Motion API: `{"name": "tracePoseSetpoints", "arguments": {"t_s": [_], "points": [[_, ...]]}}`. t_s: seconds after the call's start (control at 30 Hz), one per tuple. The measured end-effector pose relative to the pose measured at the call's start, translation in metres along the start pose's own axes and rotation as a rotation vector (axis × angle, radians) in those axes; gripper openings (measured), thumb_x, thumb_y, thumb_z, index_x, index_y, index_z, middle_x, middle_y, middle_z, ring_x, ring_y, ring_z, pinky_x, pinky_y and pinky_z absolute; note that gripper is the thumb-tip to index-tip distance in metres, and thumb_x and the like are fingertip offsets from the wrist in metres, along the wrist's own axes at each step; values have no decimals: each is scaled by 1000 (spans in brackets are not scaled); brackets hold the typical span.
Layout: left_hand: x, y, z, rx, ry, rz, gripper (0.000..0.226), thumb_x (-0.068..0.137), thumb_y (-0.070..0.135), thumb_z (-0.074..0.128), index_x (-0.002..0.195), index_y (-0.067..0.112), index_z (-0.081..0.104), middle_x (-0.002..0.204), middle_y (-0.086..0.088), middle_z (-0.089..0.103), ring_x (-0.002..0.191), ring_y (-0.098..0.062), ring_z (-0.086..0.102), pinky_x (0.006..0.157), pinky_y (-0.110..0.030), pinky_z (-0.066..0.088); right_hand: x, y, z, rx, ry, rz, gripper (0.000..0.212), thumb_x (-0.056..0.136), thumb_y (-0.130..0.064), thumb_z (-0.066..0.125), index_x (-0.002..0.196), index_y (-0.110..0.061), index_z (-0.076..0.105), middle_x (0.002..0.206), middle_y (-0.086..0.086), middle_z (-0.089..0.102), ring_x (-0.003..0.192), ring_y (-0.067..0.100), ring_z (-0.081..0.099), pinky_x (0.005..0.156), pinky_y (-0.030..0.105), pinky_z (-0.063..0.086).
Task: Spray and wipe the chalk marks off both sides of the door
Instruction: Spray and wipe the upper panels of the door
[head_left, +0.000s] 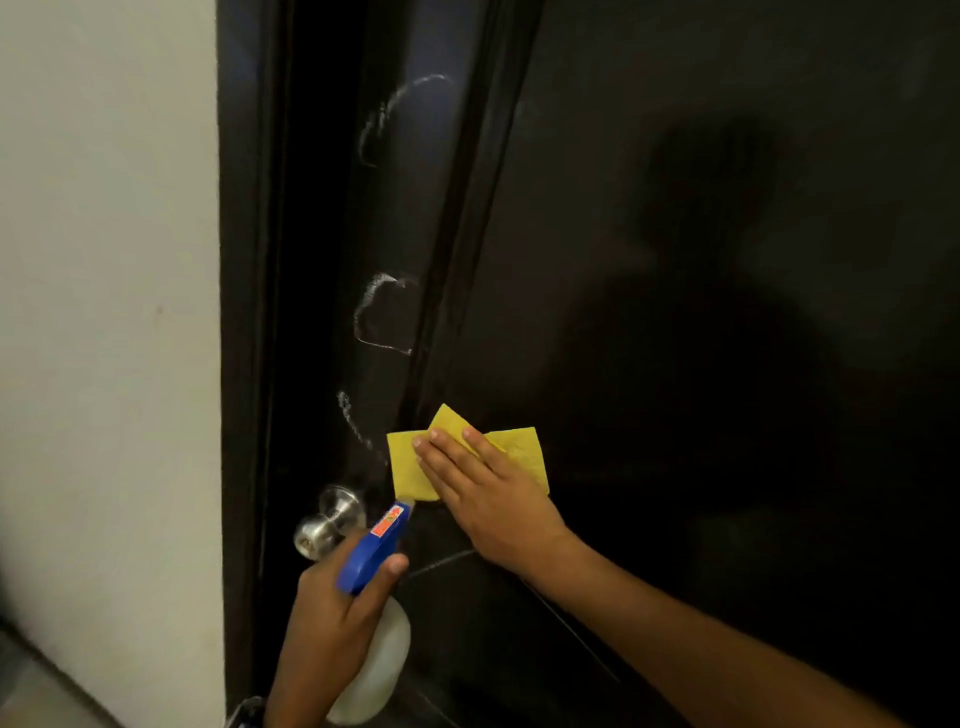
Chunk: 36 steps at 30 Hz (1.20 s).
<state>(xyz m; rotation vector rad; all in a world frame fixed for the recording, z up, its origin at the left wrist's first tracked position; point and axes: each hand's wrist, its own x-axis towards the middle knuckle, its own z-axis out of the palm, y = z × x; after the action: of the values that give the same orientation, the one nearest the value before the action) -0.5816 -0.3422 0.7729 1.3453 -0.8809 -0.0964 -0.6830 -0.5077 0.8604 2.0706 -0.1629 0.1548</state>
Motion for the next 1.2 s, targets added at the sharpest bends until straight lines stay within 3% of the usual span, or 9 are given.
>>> {"name": "tracePoseSetpoints", "arguments": {"t_s": [0.13, 0.27, 0.43, 0.53, 0.63, 0.83, 0.97, 1.07, 1.2], "points": [[-15, 9, 23, -27, -30, 5, 54, 69, 94, 47, 92, 49, 66, 77, -12, 69, 73, -19, 65, 64, -10, 45, -97, 21, 12, 9, -41, -14, 68, 101, -27, 25, 158, -4, -2, 165, 16, -15, 151, 32, -22, 122, 51, -15], [-40, 20, 61, -68, -97, -11, 47, 70, 93, 48, 87, 54, 66, 75, -20, 69, 73, -38, 67, 67, -31, 49, -242, 49, 31, -65, -64, -17, 63, 98, -18, 27, 159, -7, 17, 169, 11, 0, 156, 28, -2, 124, 48, 1], [-75, 37, 113, -56, -192, -13, 83, 71, 93, 47, 88, 15, 70, 76, -24, 68, 76, -45, 66, 68, -35, 48, -399, 79, 32, -125, -152, 76, 70, 90, -10, 25, 159, -9, 20, 169, 6, 11, 155, 26, 10, 123, 49, 11], [-93, 55, 135, -50, -224, -2, 80, 73, 92, 47, 85, 16, 70, 75, -22, 68, 73, -39, 66, 66, -34, 48, -449, 82, 32, -80, -196, 180, 72, 89, -9, 24, 160, -9, 13, 169, 6, 11, 155, 28, 8, 123, 52, 9], [-108, 75, 145, -15, -224, 33, 73, 74, 93, 44, 79, 24, 66, 69, -14, 64, 64, -20, 60, 58, -20, 43, -463, 80, 35, 6, -191, 253, 69, 90, -11, 25, 159, -10, 20, 169, 6, 12, 155, 30, 10, 122, 53, 9], [-125, 98, 144, 8, -251, 70, 88, 74, 92, 44, 84, 9, 69, 70, -12, 66, 70, -21, 61, 60, -12, 44, -462, 68, 36, 150, -142, 372, 66, 91, -11, 27, 157, -11, 26, 168, 7, 15, 155, 30, 10, 121, 57, 14], [-129, 105, 130, 22, -269, 68, 85, 74, 92, 44, 86, 11, 69, 73, 0, 66, 72, -19, 62, 62, -10, 46, -451, 51, 23, 272, -133, 527, 85, 75, -2, 70, 154, -10, 37, 166, 6, 20, 153, 29, 18, 121, 57, 13], [-129, 108, 121, 28, -273, 73, 81, 75, 91, 44, 86, 15, 68, 76, 7, 64, 70, -17, 62, 60, -11, 44, -448, 32, 10, 401, -88, 731, 79, 87, -12, 53, 159, -15, 21, 167, 3, 18, 155, 21, 10, 124, 50, 7], [-123, 103, 111, -9, -302, 74, 79, 76, 89, 47, 89, 14, 69, 77, 5, 66, 73, -23, 65, 64, -21, 50, -439, 28, -10, 702, -39, 1065, 57, 103, -32, 28, 158, -20, 20, 164, -3, 23, 154, 6, 7, 125, 41, 10]]}}
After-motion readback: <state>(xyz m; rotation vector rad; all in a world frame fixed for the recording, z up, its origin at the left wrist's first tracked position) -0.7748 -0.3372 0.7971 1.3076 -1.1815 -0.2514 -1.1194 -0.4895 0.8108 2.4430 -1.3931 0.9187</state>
